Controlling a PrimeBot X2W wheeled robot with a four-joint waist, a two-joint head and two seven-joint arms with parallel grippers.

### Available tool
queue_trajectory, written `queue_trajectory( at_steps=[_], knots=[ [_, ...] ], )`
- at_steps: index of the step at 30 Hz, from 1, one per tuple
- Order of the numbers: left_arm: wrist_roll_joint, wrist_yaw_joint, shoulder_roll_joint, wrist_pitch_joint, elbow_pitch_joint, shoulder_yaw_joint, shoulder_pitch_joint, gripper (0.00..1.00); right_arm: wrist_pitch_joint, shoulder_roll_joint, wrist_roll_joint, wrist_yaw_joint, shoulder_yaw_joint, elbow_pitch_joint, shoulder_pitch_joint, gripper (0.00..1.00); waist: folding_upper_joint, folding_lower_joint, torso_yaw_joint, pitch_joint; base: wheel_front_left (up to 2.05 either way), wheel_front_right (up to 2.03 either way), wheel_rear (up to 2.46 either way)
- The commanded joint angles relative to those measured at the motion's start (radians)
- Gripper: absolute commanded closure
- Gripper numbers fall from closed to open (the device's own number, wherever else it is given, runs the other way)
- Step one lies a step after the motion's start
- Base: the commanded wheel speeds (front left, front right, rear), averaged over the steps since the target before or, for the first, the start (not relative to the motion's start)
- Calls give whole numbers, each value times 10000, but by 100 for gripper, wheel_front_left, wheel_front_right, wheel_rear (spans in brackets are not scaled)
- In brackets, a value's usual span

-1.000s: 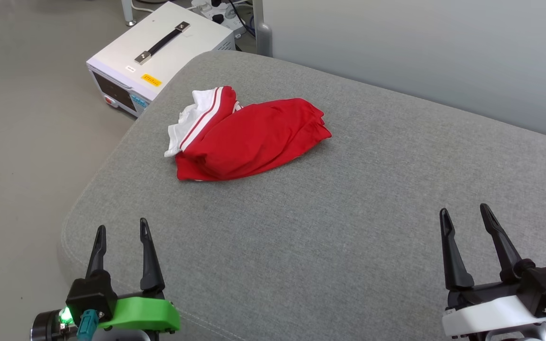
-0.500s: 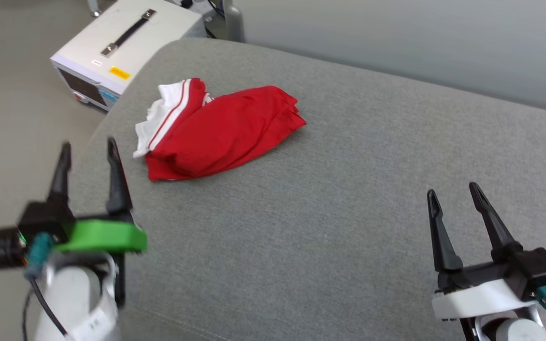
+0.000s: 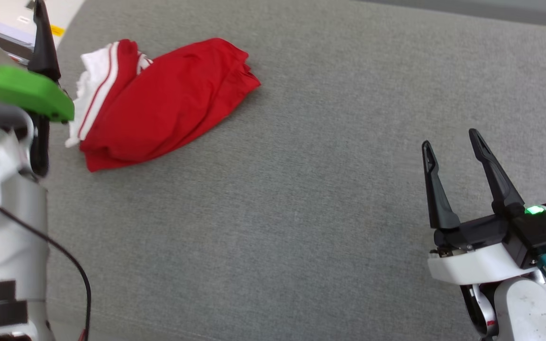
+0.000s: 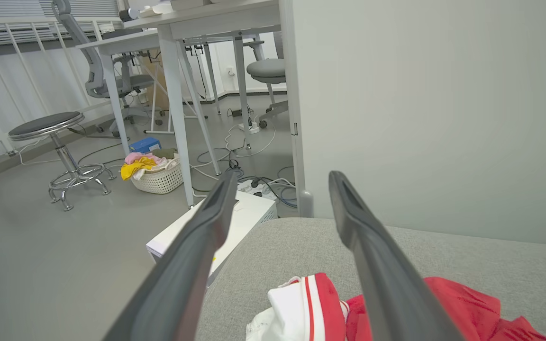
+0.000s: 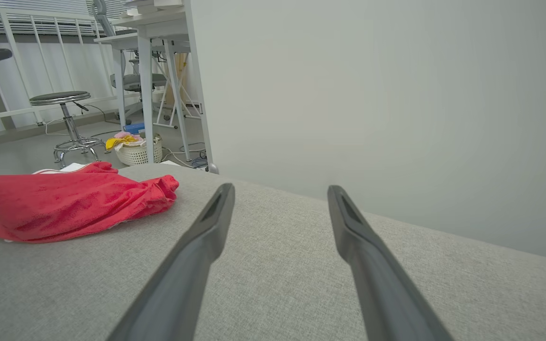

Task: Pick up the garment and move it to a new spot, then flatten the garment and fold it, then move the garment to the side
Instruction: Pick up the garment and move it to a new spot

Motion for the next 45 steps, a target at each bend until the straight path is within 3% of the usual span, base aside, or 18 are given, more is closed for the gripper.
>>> queue_trajectory(
  at_steps=[1,10,16,20,27,28,29,30,45],
  knots=[
    [-178,-55,202,618,313,-368,-464,0,-47,-26,-82,-7,-10,-76,-227,0,0,-1,-562,725,0,0,0],
    [-3508,-66,1597,5880,1109,-3814,-1953,0,-47,-26,-177,-7,-191,-230,-463,0,0,-1,-753,1225,0,0,0],
    [-5135,-68,2481,8192,1377,-5250,-1952,0,-47,-26,-247,-7,-193,-301,-649,0,0,-1,-1000,1524,0,0,0],
    [-5460,-68,2482,8827,2013,-5712,-1795,0,-47,-26,-292,-7,-187,-320,-771,0,0,-1,-1112,1692,0,0,0],
    [-5815,-68,2166,9014,2831,-6524,-1343,0,-47,-26,-280,-7,-142,-293,-852,0,0,-1,-1264,1729,0,0,0],
    [-5860,-68,2148,9020,2863,-6672,-1315,8,-47,-26,-277,-7,-145,-285,-845,0,0,-1,-1264,1708,0,0,0],
    [-5878,-68,2150,8976,2845,-6792,-1316,71,-47,-26,-275,-7,-157,-279,-836,0,0,-1,-1253,1683,0,0,0],
    [-5943,-68,2163,8868,2792,-6906,-1333,100,-47,-26,-269,-7,-173,-270,-815,0,0,-1,-1235,1635,0,0,0],
    [-5705,-69,3564,6055,196,-8579,-2789,100,-47,-26,135,-7,-209,-133,-256,0,0,-1,-990,109,0,0,0]
  ],
)
